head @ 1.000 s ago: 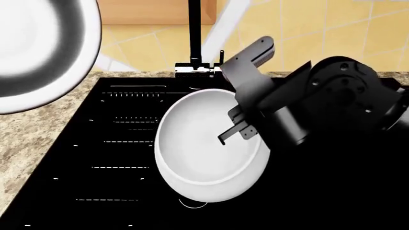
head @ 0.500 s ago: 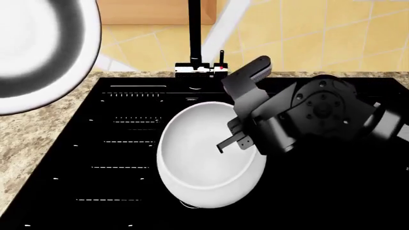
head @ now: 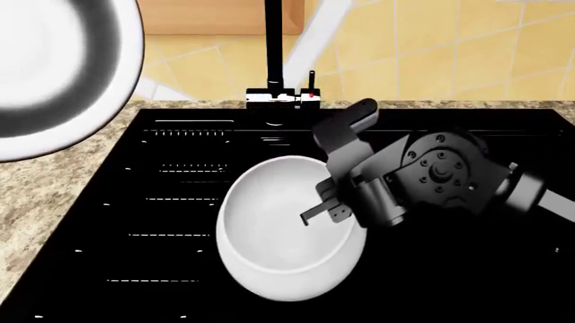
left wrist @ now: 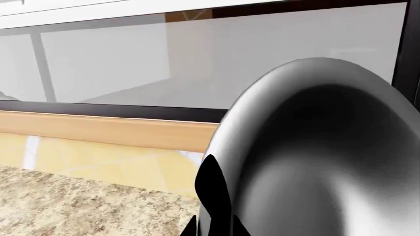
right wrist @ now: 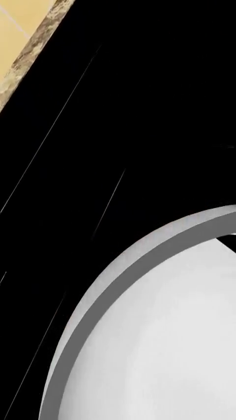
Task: Stack the bowls in the sink.
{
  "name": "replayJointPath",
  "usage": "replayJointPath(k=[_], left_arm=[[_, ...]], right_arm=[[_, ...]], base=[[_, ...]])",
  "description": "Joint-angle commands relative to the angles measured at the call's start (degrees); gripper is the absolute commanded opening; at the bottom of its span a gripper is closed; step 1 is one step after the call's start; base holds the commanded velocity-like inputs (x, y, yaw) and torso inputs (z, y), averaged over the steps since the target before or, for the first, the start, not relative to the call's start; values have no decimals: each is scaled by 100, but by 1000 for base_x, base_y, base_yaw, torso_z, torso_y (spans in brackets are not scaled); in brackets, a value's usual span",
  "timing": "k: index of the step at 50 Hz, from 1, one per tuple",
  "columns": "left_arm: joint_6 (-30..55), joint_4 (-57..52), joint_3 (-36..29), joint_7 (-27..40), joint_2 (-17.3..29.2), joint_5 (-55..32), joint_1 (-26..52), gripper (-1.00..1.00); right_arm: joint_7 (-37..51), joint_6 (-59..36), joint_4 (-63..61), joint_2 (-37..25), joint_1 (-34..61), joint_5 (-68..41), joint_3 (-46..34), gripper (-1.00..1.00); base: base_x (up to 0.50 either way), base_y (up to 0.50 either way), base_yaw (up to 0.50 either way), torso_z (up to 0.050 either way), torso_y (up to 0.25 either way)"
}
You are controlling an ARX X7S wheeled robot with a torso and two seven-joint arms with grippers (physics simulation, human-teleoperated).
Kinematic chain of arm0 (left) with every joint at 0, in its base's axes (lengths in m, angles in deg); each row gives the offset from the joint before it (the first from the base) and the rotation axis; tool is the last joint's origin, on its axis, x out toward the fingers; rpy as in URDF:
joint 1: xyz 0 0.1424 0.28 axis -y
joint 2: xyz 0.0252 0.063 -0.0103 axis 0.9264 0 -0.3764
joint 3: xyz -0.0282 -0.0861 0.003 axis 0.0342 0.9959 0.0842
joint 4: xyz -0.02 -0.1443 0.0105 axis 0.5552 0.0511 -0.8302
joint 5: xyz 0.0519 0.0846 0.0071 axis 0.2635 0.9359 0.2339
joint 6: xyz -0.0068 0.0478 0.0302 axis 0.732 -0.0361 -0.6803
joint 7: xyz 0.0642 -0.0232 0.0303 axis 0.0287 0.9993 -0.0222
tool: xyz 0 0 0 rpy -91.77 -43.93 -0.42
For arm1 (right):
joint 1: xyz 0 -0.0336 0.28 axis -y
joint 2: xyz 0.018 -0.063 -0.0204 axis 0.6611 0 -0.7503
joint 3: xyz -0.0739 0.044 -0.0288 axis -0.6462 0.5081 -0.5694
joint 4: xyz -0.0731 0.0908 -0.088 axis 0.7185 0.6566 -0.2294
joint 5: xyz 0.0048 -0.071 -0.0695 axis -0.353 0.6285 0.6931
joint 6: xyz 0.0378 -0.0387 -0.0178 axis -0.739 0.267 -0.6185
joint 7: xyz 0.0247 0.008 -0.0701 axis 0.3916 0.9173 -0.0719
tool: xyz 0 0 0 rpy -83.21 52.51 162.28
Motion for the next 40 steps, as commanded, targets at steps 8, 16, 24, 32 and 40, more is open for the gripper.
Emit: replayJointPath(k=[8, 16, 24, 32, 40], left_arm=[[-25, 17, 74, 1, 17, 45, 103, -100], [-17, 26, 89, -7, 26, 44, 94, -100], [-9, 29, 104, -11, 28, 42, 89, -100], [-1, 35, 115, -3, 15, 45, 86, -100], [-1, 32, 127, 10, 12, 36, 81, -100]], right_arm=[[-269, 96, 27, 110, -145, 269, -23, -100], [-327, 115, 68, 151, -201, 319, -57, -100], [-368, 125, 113, 161, -241, 374, -95, -100], [-389, 145, 144, 158, -318, 404, -133, -100], [-484, 214, 213, 169, -442, 487, -171, -100]], base=[[0, 0, 0, 0, 1], [0, 0, 0, 1, 0], [0, 0, 0, 0, 0], [0, 0, 0, 0, 1], [0, 0, 0, 0, 0]])
